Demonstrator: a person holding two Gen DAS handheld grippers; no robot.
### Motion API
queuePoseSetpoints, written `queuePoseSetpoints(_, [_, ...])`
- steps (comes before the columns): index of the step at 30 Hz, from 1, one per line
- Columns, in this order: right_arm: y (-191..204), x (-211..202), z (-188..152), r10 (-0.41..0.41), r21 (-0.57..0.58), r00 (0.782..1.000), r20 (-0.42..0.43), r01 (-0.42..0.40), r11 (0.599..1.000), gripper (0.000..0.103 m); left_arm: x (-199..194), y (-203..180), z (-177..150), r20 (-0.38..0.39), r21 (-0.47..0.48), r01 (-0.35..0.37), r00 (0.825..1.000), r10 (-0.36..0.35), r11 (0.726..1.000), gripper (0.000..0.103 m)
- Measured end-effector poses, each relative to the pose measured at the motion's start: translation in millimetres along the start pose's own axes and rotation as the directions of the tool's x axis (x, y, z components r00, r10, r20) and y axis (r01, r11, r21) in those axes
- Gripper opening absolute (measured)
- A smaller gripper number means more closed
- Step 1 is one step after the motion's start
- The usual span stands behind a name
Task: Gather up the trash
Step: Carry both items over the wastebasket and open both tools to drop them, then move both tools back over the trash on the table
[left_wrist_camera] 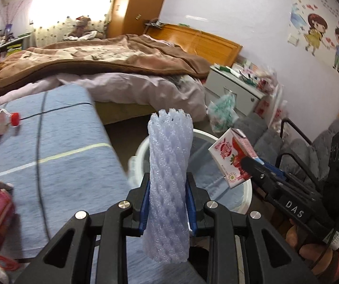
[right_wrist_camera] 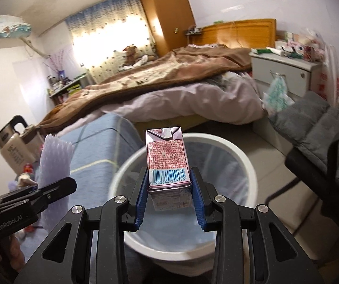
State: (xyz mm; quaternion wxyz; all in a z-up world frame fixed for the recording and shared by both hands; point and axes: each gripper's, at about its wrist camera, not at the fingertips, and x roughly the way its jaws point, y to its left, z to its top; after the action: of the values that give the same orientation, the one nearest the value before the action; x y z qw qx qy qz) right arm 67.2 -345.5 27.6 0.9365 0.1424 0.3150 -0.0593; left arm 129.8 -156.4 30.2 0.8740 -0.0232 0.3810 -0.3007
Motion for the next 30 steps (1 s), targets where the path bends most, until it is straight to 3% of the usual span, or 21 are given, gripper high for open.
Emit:
queuePoseSetpoints(8, [-24.0,12.3,-9.3,-0.046,0.009,0.998,-0.049,0.047,0.999,0.035,27.9,-21.5,-1.3,-0.056,0.011,0.026,0.998,-0.026,1.000,0.028])
queuePoseSetpoints(13, [-27.3,20.6,-11.0,-0.073,-0.009,0.995,-0.062,0.073,0.997,0.036,35.4,-24.7,-3.0,-0.073,0.019,0.002,0.997,0.000,1.000,0.029])
queuePoseSetpoints(15, [-28.4,25.7,-11.6,-0.081,-0.011,0.994,-0.075,0.080,0.997,0.036,38.4,-23.9,-4.1,-0.081,0.020,-0.009,0.997,0.011,1.000,0.037])
queuePoseSetpoints(17, [-28.5,28.9,-12.3,-0.082,-0.014,0.993,-0.087,0.081,0.997,0.036,36.4,-23.8,-5.5,-0.072,0.028,-0.023,0.997,0.025,0.999,0.053])
queuePoseSetpoints(18, [-28.5,30.5,-12.5,-0.086,-0.018,0.992,-0.093,0.085,0.996,0.036,35.9,-23.0,-5.3,-0.069,0.022,-0.024,0.997,0.026,0.999,0.056])
queuePoseSetpoints(21, [-23.6,29.6,-12.6,-0.087,-0.026,0.992,-0.089,0.085,0.996,0.039,33.8,-18.7,-4.2,-0.064,0.003,-0.032,0.997,0.032,0.999,0.059])
queuePoseSetpoints(24, [-19.1,25.4,-12.0,-0.086,-0.038,0.994,-0.071,0.083,0.996,0.051,29.1,-15.5,-4.6,-0.054,0.001,-0.043,0.998,0.043,0.999,0.065])
queuePoseSetpoints(30, [-7.2,17.9,-12.6,-0.073,-0.040,0.996,-0.054,0.071,0.997,0.052,16.5,-9.0,-6.1,-0.033,-0.007,-0.063,0.998,0.063,0.998,0.068])
